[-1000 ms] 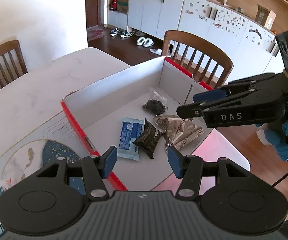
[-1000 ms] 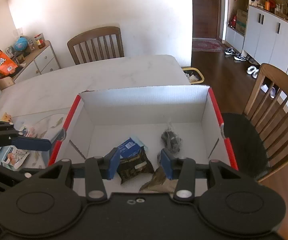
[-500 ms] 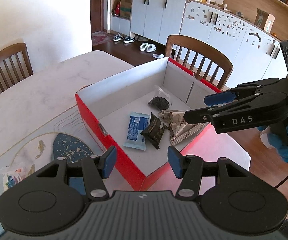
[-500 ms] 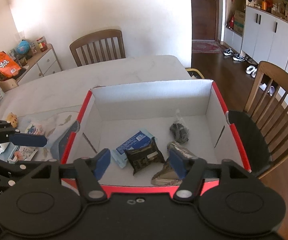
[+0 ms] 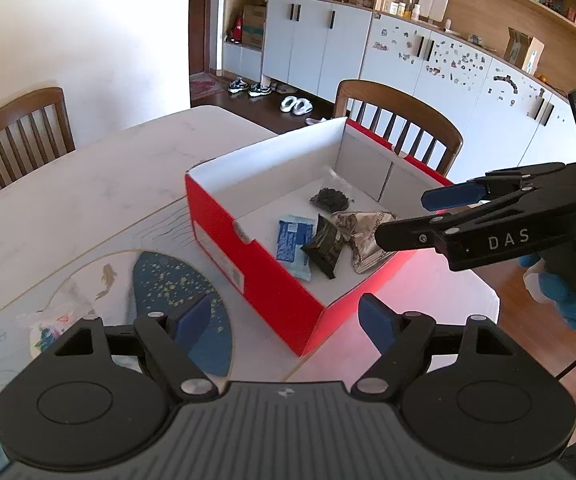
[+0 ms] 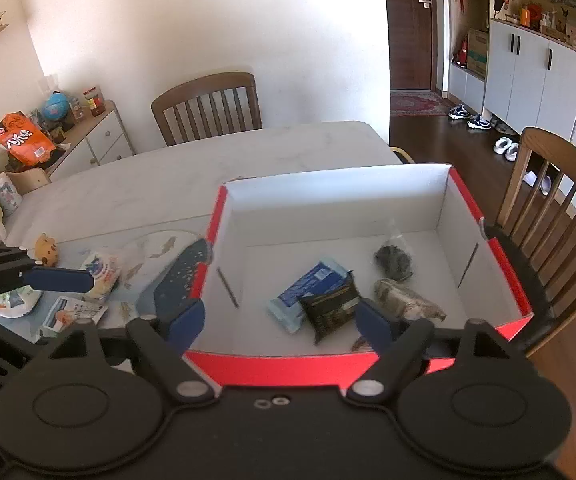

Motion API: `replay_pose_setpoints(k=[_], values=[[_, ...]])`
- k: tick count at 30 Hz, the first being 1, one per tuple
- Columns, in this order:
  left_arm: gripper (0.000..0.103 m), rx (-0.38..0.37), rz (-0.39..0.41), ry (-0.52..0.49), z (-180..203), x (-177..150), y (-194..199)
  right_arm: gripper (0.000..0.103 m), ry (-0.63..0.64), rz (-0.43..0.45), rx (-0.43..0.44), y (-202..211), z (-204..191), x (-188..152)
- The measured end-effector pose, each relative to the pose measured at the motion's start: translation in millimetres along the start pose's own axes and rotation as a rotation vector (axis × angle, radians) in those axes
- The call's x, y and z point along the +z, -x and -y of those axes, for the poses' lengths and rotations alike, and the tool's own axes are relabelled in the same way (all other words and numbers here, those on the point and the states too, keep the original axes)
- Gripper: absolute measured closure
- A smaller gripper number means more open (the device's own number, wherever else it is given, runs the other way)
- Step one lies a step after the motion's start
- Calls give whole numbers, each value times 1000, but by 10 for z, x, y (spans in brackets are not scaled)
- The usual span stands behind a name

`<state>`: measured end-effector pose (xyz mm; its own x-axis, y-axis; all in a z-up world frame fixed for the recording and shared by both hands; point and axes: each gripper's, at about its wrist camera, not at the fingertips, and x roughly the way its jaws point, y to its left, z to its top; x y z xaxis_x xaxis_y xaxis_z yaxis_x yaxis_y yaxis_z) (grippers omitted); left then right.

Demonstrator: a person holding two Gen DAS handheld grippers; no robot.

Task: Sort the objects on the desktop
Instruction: 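Withdraw both grippers up out of the box back over the table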

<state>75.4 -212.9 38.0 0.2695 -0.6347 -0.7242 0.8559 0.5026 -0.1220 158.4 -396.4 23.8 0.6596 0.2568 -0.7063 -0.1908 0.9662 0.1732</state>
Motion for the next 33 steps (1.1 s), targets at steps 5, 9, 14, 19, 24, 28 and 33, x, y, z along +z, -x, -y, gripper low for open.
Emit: replay_pose_setpoints(k=[5,9,14,19,24,28,33], values=[[16,4,19,8,-139,-115,139,14,-8,15,9,21,-215,-51],[15,5,23,19,-264,-206,237,13,-13,20,27,14,-412,-105],[15,13,30,38,-427,-322,343,11,-19,25,36,-13,-643,-154],[15,17,38,59,-601,-433,456,11,-17,30,33,-40,-861,-195],[15,36,56,62,-751,-552,563,11,-14,29,33,-91,-1055,-249],[15,52,76,65,-859,-660,652,11,-4,24,34,-134,-1209,-285],[15,61,87,83,-1008,-806,731,11,20,24,35,-180,-1381,-317]])
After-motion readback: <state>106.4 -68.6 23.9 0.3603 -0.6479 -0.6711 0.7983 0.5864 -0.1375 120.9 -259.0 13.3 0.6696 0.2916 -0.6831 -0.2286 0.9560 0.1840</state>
